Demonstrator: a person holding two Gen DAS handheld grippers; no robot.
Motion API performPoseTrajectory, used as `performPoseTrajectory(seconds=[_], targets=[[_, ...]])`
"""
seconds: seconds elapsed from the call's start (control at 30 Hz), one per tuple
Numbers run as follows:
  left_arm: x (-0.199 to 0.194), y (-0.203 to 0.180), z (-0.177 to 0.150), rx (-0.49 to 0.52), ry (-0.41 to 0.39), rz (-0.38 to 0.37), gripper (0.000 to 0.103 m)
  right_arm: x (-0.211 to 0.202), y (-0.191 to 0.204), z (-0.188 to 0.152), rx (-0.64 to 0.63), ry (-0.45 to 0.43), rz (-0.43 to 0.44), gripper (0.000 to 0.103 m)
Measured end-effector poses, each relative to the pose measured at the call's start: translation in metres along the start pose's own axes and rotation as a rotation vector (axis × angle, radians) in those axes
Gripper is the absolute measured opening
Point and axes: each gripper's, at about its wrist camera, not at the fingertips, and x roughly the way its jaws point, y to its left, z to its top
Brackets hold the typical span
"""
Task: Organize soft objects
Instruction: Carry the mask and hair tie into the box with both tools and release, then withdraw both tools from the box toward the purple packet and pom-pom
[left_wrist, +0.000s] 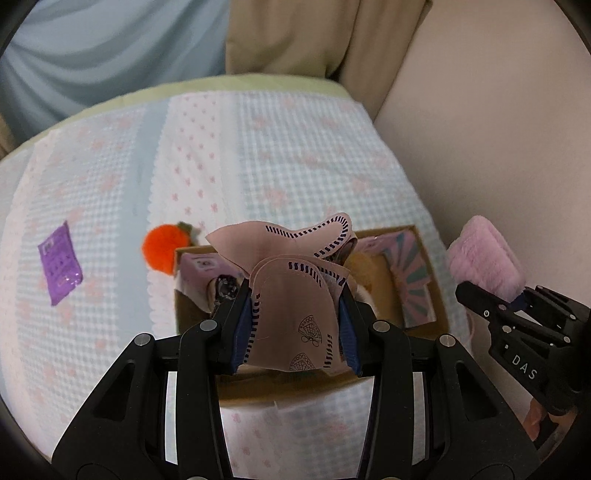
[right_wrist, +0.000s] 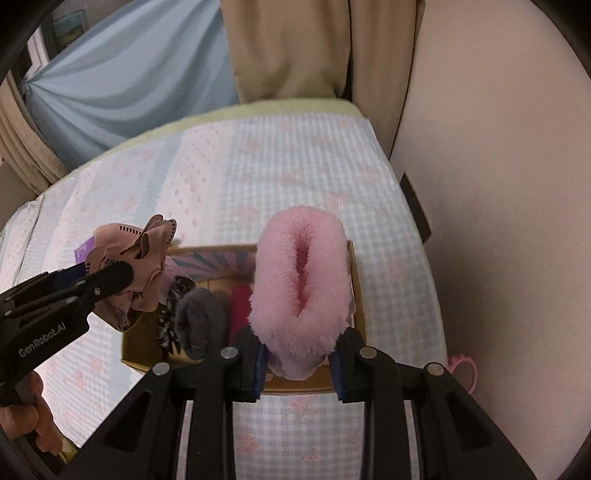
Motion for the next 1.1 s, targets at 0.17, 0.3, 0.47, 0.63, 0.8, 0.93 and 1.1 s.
performPoseTrajectory(seconds=[0.17, 0.3, 0.47, 0.63, 0.8, 0.93, 1.1], targets=[[0.04, -0.001, 0.004, 0.026, 0.061, 0.014, 0.038, 0.035, -0.006, -0.005, 0.028, 0.078, 0.017, 0.025], [0.067, 0.001, 0.006, 0.048, 0.104, 0.021, 0.038, 0.06, -0.005, -0.009, 0.039, 0.128, 0.042, 0.025], [0.09, 0.002, 0.008, 0.078, 0.156, 0.029, 0.093, 0.082, 0.001, -0.013, 0.025, 0.156, 0.007, 0.047], [0.092, 0.007, 0.01, 0.087, 0.173, 0.111, 0.098, 0.088, 0.003, -0.023, 0.0, 0.17, 0.023, 0.103], [0.086, 0.022, 0.005, 0.045, 0.185, 0.101, 0.098, 0.088, 0.001, -0.025, 0.005, 0.167, 0.031, 0.103], [0.08, 0.029, 0.002, 0.031, 0.185, 0.097, 0.098, 0.082, 0.0, -0.023, 0.016, 0.143, 0.035, 0.103], [0.067, 0.031, 0.001, 0.02, 0.169, 0.087, 0.098, 0.068, 0.003, -0.021, 0.012, 0.116, 0.041, 0.103]])
